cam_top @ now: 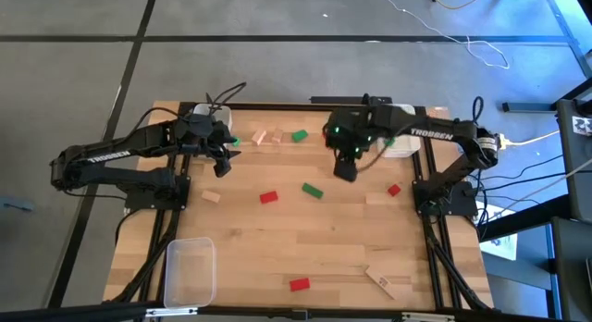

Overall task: Sort & place blocks by color
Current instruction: Put the green block into the white bin

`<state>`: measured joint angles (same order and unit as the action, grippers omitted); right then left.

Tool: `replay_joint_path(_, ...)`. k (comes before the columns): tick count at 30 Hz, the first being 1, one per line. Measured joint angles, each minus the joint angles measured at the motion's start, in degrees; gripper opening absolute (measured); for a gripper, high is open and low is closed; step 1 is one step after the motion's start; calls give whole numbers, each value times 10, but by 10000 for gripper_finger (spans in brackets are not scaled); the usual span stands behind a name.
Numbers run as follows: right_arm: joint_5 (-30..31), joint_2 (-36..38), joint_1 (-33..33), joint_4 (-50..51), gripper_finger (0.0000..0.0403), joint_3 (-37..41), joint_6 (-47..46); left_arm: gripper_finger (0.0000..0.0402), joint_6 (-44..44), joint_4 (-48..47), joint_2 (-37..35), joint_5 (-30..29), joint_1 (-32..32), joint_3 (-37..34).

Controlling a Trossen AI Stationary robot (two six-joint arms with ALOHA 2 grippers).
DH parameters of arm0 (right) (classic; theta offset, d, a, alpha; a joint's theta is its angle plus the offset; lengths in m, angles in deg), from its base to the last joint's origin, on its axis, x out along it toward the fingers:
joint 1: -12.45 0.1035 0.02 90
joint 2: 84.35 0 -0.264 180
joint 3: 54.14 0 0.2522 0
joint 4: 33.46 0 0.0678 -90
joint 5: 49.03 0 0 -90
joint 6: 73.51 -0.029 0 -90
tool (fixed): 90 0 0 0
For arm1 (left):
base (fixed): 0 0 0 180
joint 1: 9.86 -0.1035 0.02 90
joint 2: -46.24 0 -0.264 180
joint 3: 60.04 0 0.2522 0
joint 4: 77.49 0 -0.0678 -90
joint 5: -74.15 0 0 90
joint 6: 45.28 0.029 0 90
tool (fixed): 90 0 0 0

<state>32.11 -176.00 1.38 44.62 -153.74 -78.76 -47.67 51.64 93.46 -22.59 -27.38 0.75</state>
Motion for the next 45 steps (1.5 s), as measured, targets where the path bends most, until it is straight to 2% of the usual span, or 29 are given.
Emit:
replay_joint_path(4,67,-10,54,-31,216,0,-5,189,3,0,0,9,0,0)
replay_joint_path(7,85,-25,77,-54,216,0,-31,189,18,0,0,38,0,0)
replay_joint_path(16,88,-96,86,-73,218,0,-110,188,45,0,0,80,0,0)
replay_joint_path(28,87,-197,86,-123,218,0,-113,188,45,0,0,80,0,0)
replay_joint_path(33,63,-232,84,-145,218,0,-127,188,45,0,0,80,0,0)
replay_joint_path(45,63,-278,82,-160,218,0,-125,188,43,1,0,79,0,0)
